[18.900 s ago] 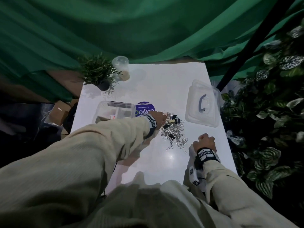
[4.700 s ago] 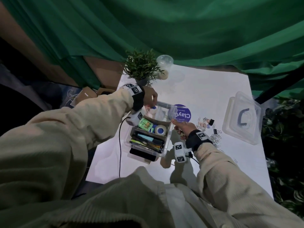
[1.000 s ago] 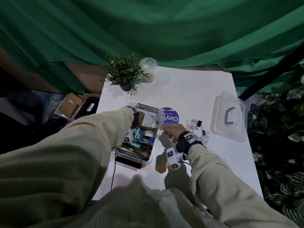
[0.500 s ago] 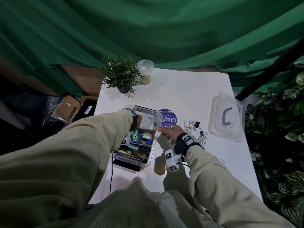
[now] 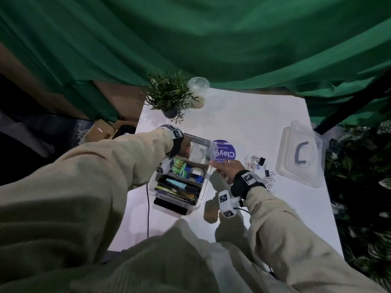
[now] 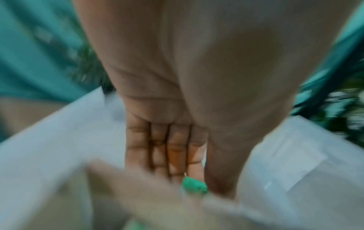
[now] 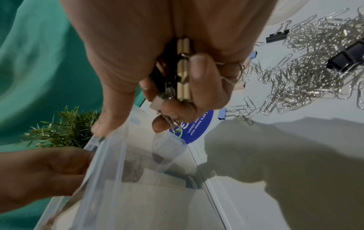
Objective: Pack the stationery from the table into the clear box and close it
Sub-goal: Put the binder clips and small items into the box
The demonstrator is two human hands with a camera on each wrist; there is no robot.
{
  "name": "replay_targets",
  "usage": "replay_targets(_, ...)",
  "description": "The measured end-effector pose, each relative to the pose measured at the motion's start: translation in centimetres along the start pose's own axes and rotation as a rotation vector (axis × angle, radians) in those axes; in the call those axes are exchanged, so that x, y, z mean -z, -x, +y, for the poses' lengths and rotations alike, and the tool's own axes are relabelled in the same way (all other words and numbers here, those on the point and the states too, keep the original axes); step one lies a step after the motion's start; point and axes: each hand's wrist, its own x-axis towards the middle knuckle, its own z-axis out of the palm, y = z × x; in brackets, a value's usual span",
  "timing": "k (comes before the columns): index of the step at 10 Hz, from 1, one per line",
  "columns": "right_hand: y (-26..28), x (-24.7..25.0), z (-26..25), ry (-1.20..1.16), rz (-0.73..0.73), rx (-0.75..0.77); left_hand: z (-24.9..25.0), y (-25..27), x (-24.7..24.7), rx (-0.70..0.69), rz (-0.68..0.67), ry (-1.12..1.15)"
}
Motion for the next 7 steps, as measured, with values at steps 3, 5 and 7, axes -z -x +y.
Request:
replay_targets(3,0.2,-0.1,-0.4,0.198,0.039,0.080,2.0,5.2,-1.7,-0.245,0.210,0.144)
replay_targets(5,1.0,-0.4,-1.4,0.560,0.086,0.132,2.4,4.8,-3.3,-0.212,0.367,0.317)
replay_targets(7,0.5,-1.1,-0.7,0.532,0.093,0.099,2.4,3.7,-1.9,0.208,0.516,0.086)
